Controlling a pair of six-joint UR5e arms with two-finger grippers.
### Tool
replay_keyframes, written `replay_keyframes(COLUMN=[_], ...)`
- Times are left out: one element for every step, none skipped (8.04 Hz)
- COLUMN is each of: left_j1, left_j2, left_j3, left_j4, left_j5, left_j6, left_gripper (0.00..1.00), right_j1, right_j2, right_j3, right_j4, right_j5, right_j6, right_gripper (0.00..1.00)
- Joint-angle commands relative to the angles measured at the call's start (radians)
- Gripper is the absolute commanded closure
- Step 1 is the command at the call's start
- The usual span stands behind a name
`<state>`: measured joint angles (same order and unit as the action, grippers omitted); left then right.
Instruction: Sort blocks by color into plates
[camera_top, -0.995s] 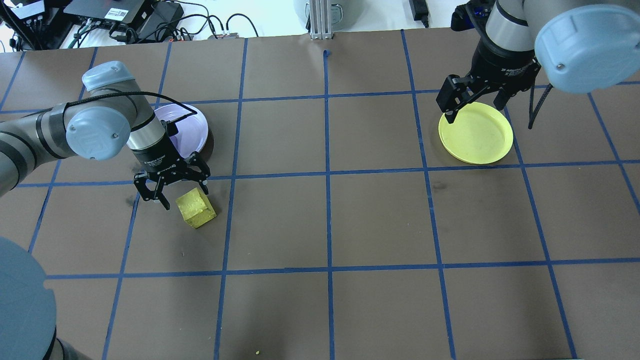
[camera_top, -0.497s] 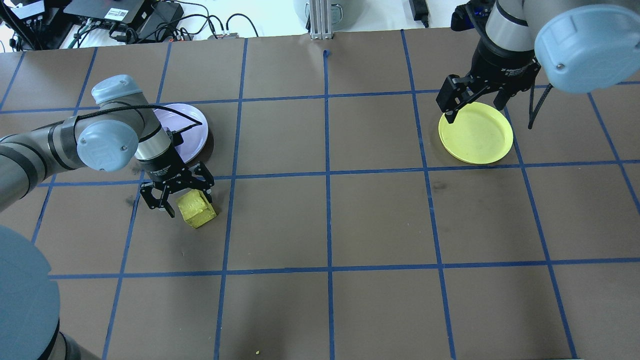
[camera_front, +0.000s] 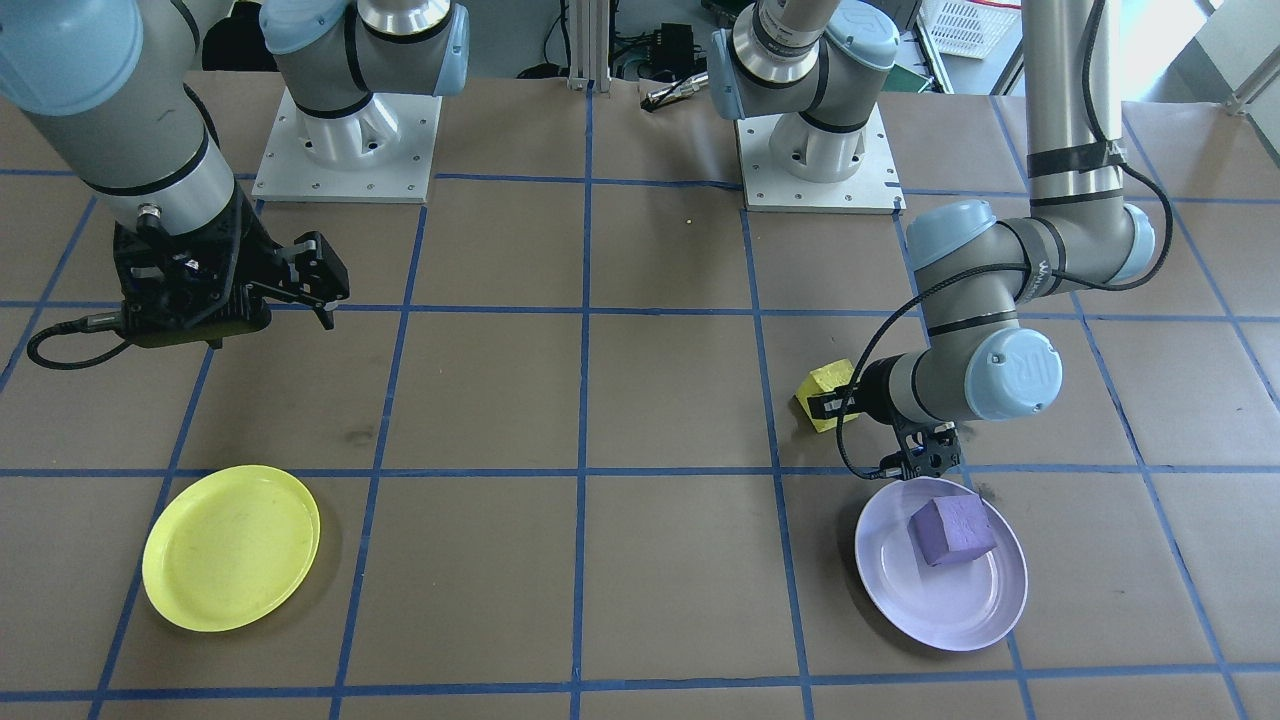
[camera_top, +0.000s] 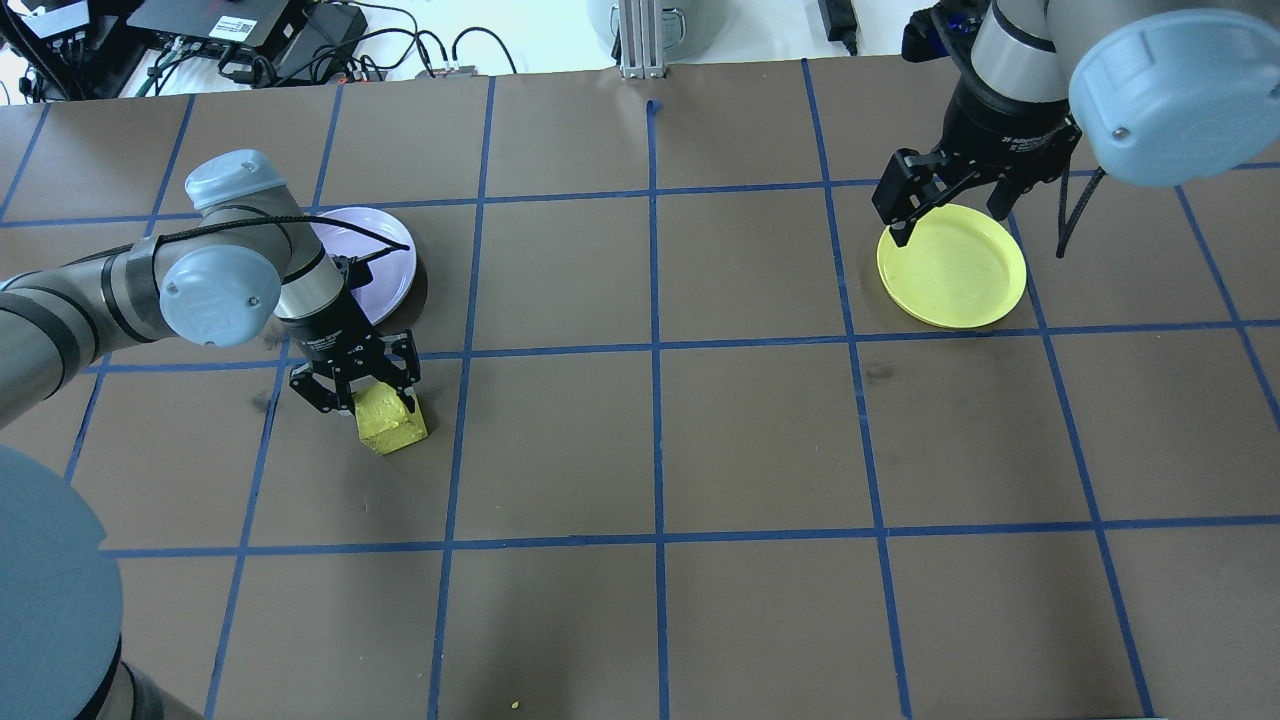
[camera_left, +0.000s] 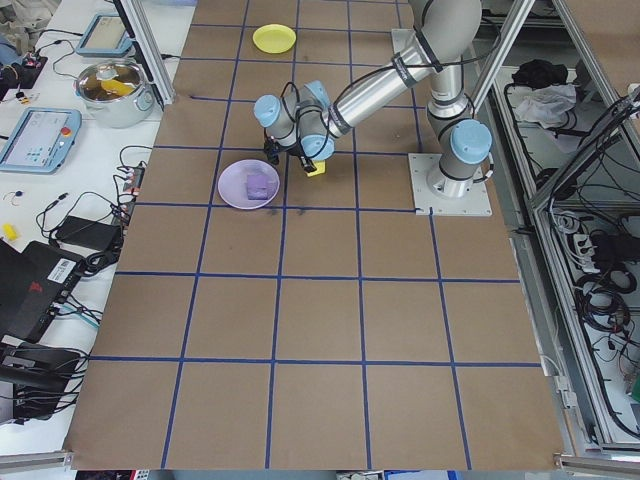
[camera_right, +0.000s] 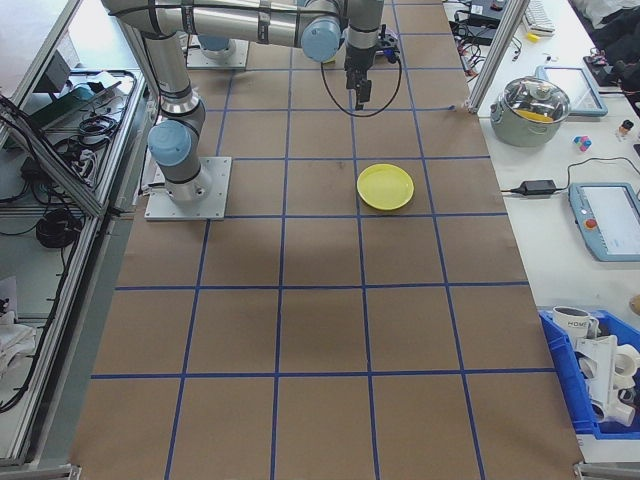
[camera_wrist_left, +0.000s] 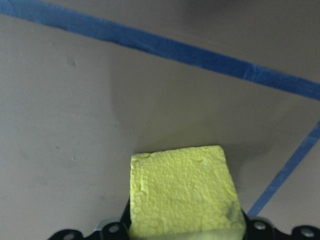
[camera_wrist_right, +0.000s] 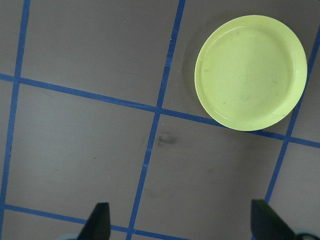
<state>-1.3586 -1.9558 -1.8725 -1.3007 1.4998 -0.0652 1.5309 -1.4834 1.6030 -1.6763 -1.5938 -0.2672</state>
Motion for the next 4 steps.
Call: replay_keyframes(left_j1=[-0.026, -0.074, -0.135, -0.204], left_j2=[0.023, 0.044, 0.064, 0.067], left_j3=[0.003, 0.012, 0.041, 0.087], left_j4=[0.0, -0.011, -0.012, -0.012], left_j5=[-0.028, -0.05, -0.07, -0.079], left_j6=[0.007, -0.001, -0.019, -0.024], left_gripper=[1.0, 1.0, 1.0, 1.0], right_j1=[0.0, 0.0, 0.0, 0.0], right_j2=[0.0, 0.0, 0.0, 0.0], right_j3=[0.0, 0.0, 0.0, 0.0], right_j4=[0.0, -0.002, -0.002, -0.005], right_j5=[0.0, 0.002, 0.002, 0.002], right_j6=[-0.001, 0.0, -0.001, -0.001], right_gripper=[0.0, 0.0, 0.0, 0.0])
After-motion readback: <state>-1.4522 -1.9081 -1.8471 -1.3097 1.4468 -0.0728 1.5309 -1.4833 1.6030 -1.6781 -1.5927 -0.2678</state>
